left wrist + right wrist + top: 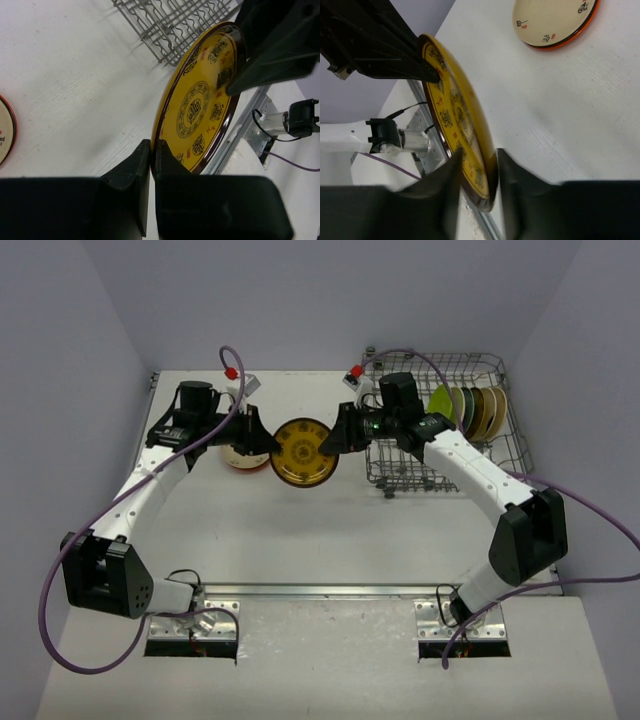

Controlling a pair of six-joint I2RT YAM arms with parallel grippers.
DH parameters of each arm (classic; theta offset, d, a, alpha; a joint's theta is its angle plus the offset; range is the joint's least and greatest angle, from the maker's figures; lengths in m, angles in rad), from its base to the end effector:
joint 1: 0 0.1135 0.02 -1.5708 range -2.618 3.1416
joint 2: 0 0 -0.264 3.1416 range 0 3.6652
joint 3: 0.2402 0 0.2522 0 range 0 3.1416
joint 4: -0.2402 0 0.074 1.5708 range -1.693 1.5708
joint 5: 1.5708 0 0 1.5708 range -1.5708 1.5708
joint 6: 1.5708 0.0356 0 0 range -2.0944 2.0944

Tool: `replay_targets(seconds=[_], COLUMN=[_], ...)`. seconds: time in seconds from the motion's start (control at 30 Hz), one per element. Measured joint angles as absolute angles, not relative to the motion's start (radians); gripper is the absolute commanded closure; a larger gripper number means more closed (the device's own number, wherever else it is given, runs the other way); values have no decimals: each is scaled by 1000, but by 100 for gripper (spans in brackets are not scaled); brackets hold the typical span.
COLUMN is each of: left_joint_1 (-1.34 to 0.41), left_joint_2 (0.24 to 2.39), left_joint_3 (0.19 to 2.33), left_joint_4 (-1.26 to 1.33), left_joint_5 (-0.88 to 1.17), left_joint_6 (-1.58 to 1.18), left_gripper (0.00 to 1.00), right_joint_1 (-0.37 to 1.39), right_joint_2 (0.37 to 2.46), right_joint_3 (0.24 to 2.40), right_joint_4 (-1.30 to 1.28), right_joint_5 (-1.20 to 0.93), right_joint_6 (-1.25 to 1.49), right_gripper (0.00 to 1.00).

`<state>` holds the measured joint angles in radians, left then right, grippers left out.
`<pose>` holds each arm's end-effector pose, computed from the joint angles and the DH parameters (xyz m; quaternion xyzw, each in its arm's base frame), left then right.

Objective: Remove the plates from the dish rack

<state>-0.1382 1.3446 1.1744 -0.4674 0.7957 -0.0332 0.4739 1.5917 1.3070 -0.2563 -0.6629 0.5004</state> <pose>0.2856 -0.0654 0.3295 0.2173 0.8131 -0.3803 0.3836 0.3147 0.1860 0.3137 -0.1493 0.8250 0.4682 0.2789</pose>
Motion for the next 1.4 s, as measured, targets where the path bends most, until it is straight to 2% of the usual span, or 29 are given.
replay_targets(seconds=[0.07, 0.1, 0.33, 0.53, 0.67, 1.2, 1.37, 1.4], left_joint_1=[-138, -138, -97, 124, 201, 223, 224, 224], left_joint_2=[1345, 1345, 1360, 1547, 1669, 1899, 1923, 1928], left_joint_3=[1174, 1174, 1193, 1306, 1343, 1446, 1459, 1464], left_joint_4=[-468, -468, -484, -500, -529, -582, -590, -593], left_joint_5=[776, 764, 693, 658, 611, 531, 514, 512], left_joint_6=[-35, -37, -70, -109, -117, -122, -121, -121], left_gripper=[100, 100, 100, 100, 100, 100, 92, 88], right_joint_1=[474, 474, 458, 307, 227, 239, 239, 239], right_joint_2=[1600, 1601, 1576, 1529, 1537, 1585, 1594, 1598], right_joint_3=[1324, 1329, 1330, 1327, 1353, 1394, 1400, 1404], right_joint_4=[-263, -265, -285, -314, -377, -474, -474, -474], right_joint_5=[-651, -643, -528, -473, -459, -509, -523, -526], right_joint_6=[500, 502, 494, 469, 435, 409, 410, 410], right_gripper=[9, 1, 1, 1, 1, 1, 1, 1])
